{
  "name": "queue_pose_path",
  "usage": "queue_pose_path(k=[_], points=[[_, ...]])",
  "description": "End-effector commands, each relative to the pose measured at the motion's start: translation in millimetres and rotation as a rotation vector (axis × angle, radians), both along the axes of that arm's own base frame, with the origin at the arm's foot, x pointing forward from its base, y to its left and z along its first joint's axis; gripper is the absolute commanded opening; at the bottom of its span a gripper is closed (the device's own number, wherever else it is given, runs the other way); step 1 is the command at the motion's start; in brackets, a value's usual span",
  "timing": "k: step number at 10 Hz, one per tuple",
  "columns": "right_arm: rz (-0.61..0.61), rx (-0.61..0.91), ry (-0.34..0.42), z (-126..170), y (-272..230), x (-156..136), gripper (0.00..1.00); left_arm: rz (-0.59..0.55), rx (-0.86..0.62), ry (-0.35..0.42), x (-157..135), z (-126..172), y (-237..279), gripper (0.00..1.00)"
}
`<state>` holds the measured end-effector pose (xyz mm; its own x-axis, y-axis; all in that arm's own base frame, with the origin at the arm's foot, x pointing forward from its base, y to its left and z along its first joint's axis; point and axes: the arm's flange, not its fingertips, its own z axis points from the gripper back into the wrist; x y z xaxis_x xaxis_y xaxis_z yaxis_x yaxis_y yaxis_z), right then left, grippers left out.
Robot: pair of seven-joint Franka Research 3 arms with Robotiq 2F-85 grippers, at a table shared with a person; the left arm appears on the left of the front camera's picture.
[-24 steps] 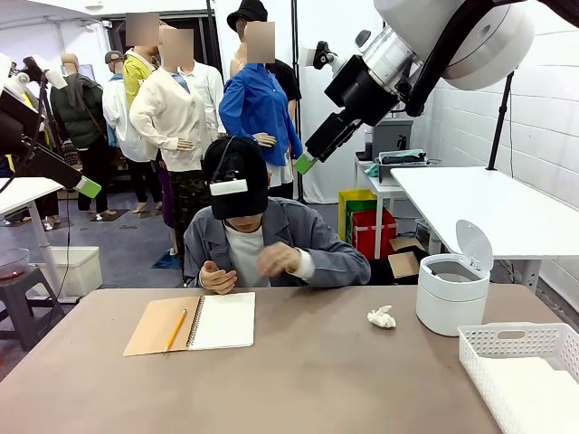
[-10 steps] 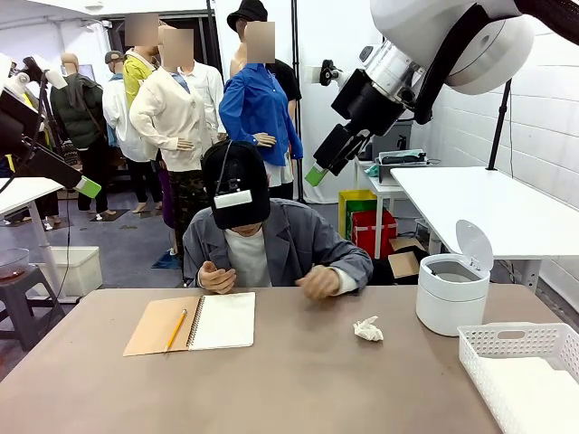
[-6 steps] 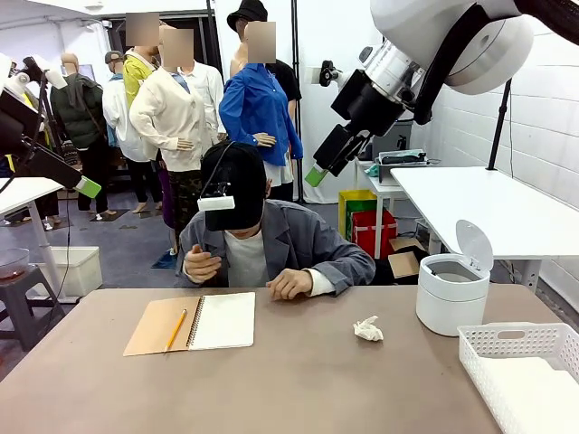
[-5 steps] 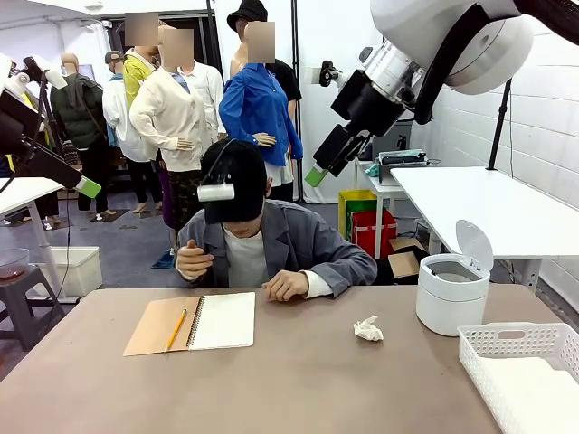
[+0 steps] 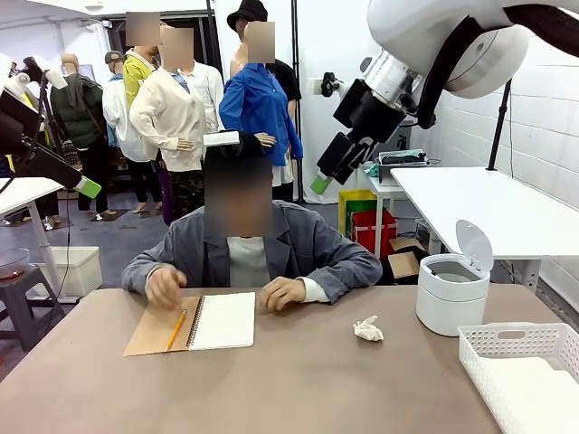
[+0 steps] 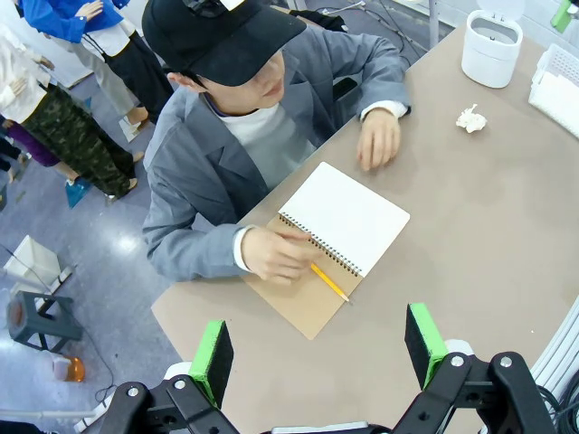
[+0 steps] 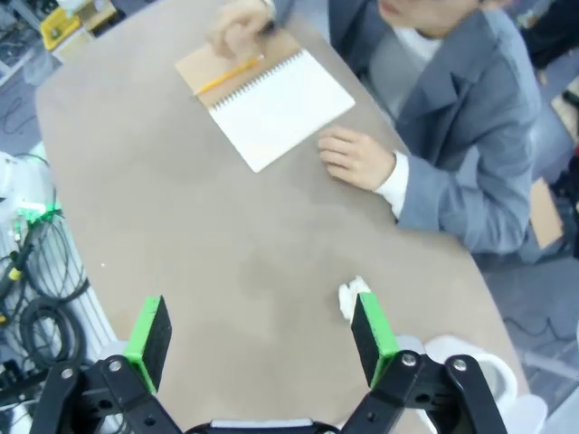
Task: Sort the paper based on its condition.
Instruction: If a person hands you a paper, place it in the Organizing basket , and if it's crumpled, put it in the Trash can.
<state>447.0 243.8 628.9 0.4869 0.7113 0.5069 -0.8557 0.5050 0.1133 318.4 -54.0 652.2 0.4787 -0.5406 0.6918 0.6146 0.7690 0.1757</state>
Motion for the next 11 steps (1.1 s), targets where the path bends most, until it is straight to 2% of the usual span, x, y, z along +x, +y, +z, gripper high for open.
queue_pose_path(k=[1,3,5,6,7,9,11], points=[[-0.086,-0.093,0.103,-11,-2,23,1.0,0.002,-0.001,-0.002,0,0,1,1.0],[-0.155,-0.161,0.18,-34,-2,43,1.0,0.002,-0.001,-0.002,0,0,1,1.0],[-0.226,-0.263,0.305,-54,-10,60,1.0,0.002,-0.001,-0.002,0,0,1,1.0],[-0.268,-0.294,0.334,-70,-7,66,1.0,0.002,-0.001,-0.002,0,0,1,1.0],[-0.26,-0.31,0.364,-81,-8,72,1.0,0.002,-0.001,-0.002,0,0,1,1.0],[-0.292,-0.335,0.431,-106,-6,66,1.0,0.002,-0.001,-0.002,0,0,1,1.0],[-0.304,-0.37,0.439,-133,-3,62,1.0,0.002,-0.001,-0.002,0,0,1,1.0]])
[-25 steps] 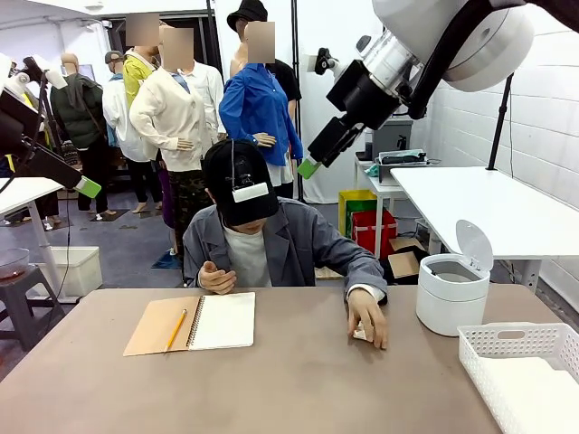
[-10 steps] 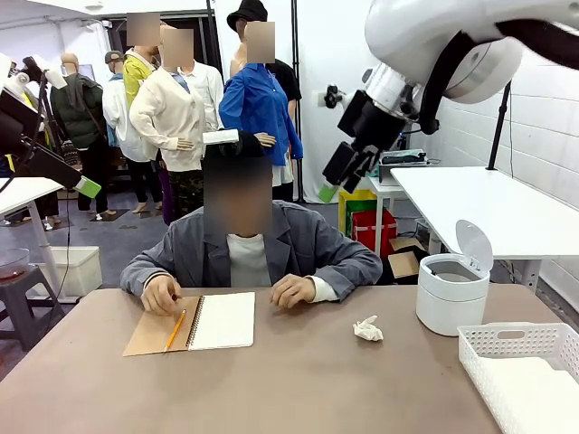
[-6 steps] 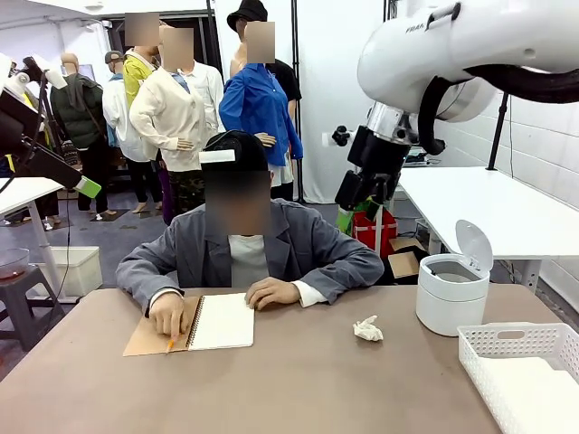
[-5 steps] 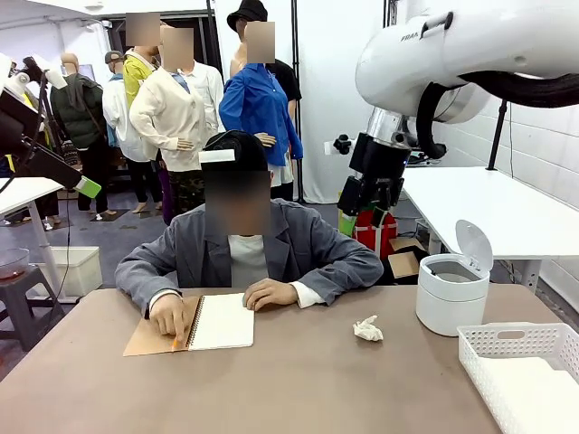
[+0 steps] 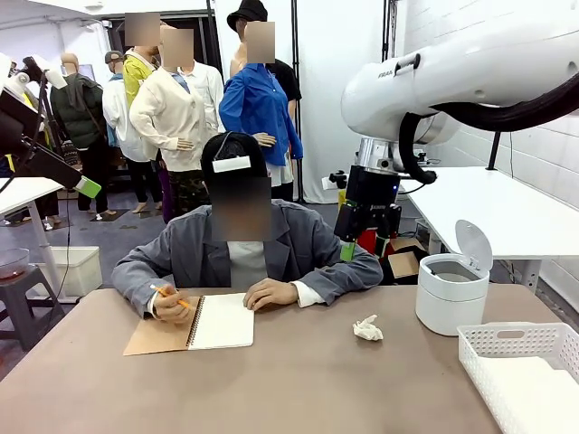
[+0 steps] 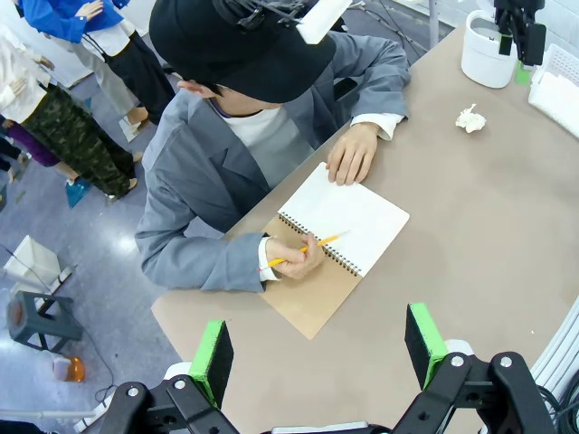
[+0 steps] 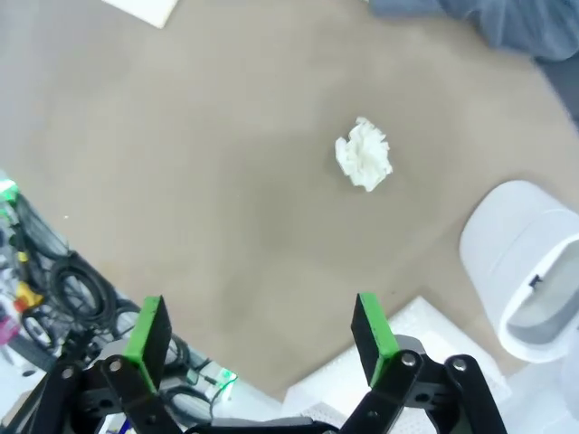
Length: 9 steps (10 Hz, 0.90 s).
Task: Sort the paper based on its condition.
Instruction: If a person hands you a paper, place it in the Organizing basket , and if it's crumpled, put it in the Trash can.
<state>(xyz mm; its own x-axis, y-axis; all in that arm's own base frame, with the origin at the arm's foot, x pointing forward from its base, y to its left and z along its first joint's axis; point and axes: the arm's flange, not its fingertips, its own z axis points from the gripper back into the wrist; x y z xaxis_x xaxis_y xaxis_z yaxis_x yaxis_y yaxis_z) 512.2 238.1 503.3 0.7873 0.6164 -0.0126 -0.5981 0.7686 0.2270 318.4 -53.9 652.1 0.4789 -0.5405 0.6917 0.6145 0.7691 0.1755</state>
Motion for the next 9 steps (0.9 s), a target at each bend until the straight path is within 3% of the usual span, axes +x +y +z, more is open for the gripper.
queue_pose_path(k=[1,2,3,7,9], points=[[-0.018,-0.057,-0.003,-17,4,-7,1.0,0.002,-0.001,-0.002,0,0,1,1.0],[0.011,-0.043,-0.048,-8,1,-5,1.0,0.002,-0.001,-0.002,0,0,1,1.0],[0.0,-0.012,0.014,-9,2,-3,1.0,0.002,-0.001,-0.002,0,0,1,1.0],[0.005,-0.02,0.004,-10,3,-3,1.0,0.002,-0.001,-0.002,0,0,1,1.0],[0.115,-0.07,0.016,-40,16,15,1.0,0.002,-0.001,-0.002,0,0,1,1.0]])
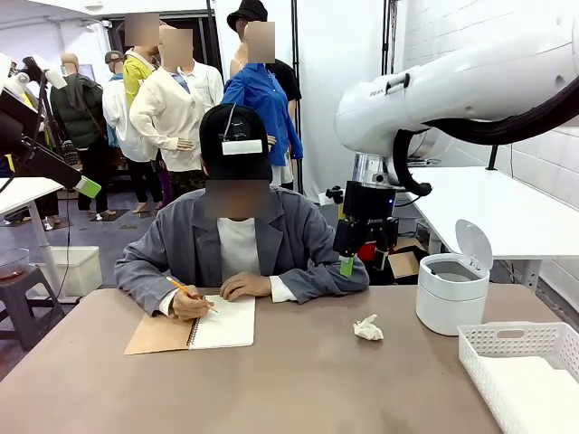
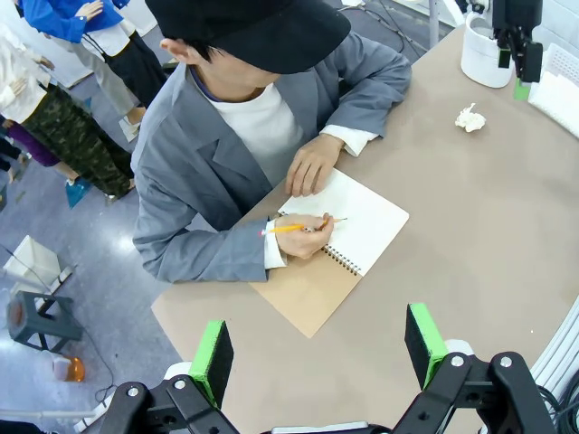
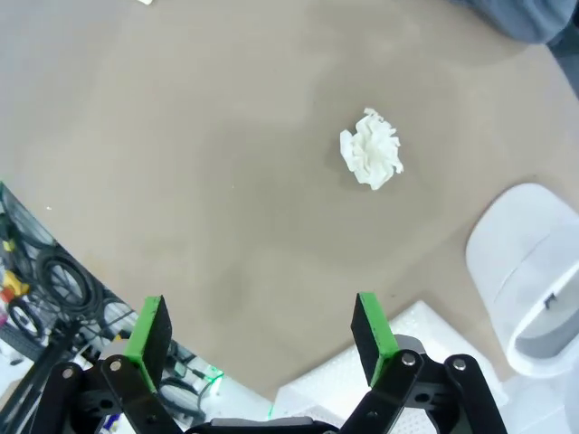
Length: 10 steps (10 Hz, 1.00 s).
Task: Sort the paper based on its condition.
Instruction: If a person hands you a paper, place it in the Organizing basket , and if it's crumpled, put it in the Trash can.
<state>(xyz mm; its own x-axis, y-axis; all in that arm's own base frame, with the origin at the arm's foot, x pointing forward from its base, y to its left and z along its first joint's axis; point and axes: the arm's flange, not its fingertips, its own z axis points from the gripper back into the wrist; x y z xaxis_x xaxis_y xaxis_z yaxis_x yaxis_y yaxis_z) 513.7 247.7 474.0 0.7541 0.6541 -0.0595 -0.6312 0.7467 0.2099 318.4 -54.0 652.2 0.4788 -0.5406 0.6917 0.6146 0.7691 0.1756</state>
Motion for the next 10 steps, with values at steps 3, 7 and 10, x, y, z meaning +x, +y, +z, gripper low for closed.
queue_pose_path(k=[3,7,10], points=[[0.118,-0.102,-0.058,-32,8,18,1.0,0.002,-0.001,-0.002,0,0,1,1.0],[0.099,-0.088,-0.068,-81,0,20,1.0,0.002,-0.001,-0.002,0,0,1,1.0],[0.052,-0.029,-0.1,-117,-10,29,1.0,0.002,-0.001,-0.002,0,0,1,1.0]])
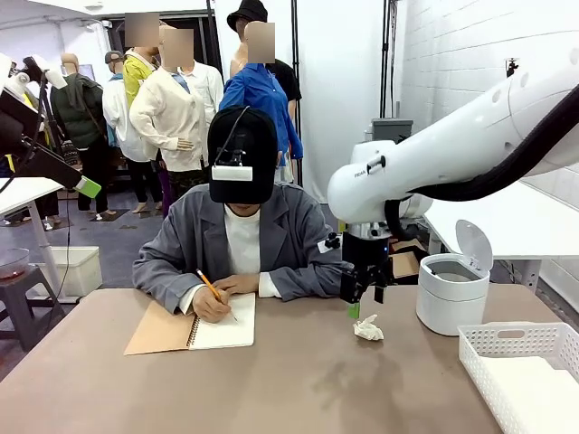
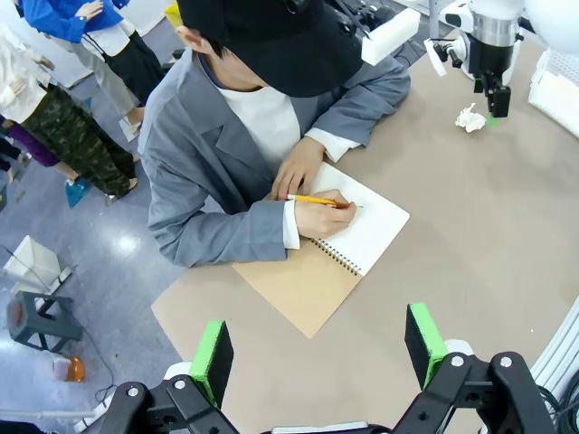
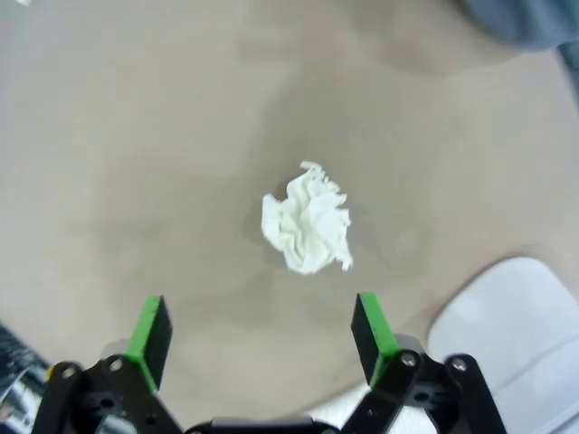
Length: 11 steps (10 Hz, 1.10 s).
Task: Sort the paper based on its condition.
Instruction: If a person hands you a paper, place it in the Organizing basket , and if it's crumpled, put it in the Trash can.
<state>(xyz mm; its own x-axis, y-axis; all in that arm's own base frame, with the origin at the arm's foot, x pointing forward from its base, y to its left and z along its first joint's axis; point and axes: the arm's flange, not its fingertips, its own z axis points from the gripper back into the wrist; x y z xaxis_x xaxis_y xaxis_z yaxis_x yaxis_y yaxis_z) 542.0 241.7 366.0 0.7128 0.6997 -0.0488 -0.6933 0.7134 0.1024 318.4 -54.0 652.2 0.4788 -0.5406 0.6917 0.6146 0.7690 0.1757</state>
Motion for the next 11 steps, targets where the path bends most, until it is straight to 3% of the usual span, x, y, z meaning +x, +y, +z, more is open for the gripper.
queue_pose_path(k=[1,7,11], points=[[-0.01,0.04,-0.024,-22,-7,6,1.0,0.002,-0.001,-0.002,0,0,1,1.0],[0.03,0.0,-0.064,-62,-7,16,1.0,0.002,-0.001,-0.002,0,0,1,1.0],[0.044,-0.022,-0.073,-70,-6,12,1.0,0.002,-0.001,-0.002,0,0,1,1.0]])
